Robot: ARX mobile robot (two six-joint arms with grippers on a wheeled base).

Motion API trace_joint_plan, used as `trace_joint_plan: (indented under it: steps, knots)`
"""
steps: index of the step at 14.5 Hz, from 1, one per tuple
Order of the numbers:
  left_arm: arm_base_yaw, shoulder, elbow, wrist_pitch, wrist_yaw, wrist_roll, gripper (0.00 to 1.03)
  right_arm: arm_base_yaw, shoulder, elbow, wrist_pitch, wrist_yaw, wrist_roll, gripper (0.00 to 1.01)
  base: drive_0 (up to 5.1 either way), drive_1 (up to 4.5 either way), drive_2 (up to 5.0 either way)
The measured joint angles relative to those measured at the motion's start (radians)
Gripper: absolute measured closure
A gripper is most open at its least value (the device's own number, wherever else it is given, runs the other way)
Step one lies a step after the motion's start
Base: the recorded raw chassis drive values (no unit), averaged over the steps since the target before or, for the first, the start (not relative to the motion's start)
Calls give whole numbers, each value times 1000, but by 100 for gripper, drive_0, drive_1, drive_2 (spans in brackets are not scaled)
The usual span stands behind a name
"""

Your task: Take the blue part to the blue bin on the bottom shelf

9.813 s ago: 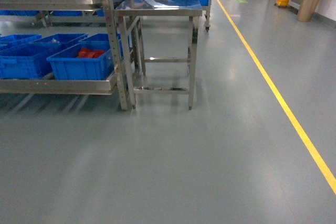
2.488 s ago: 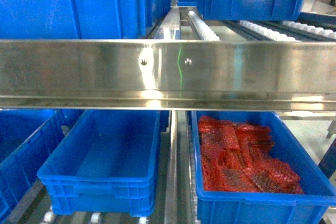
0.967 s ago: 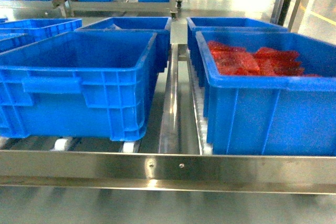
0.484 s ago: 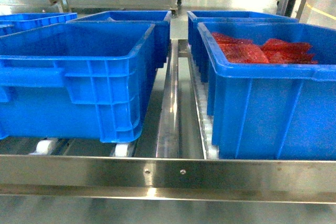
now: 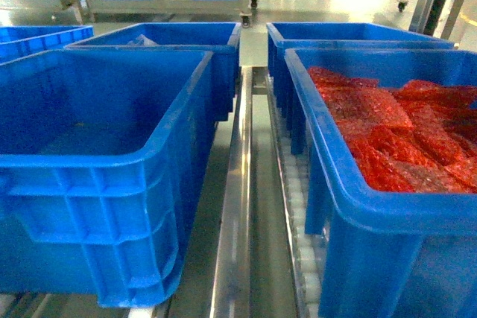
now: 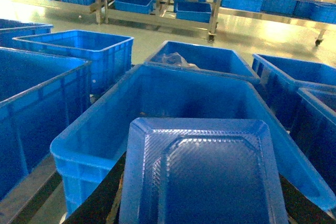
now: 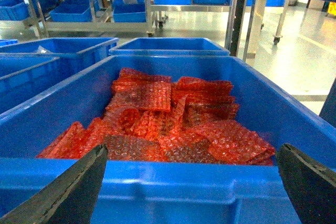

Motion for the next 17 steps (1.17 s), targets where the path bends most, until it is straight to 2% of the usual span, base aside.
trace_joint_plan:
  steps: [17]
  knots:
    - [0,3,0,1,3,0,60,0,0,0,-2,0,0,3,-2,401,-405]
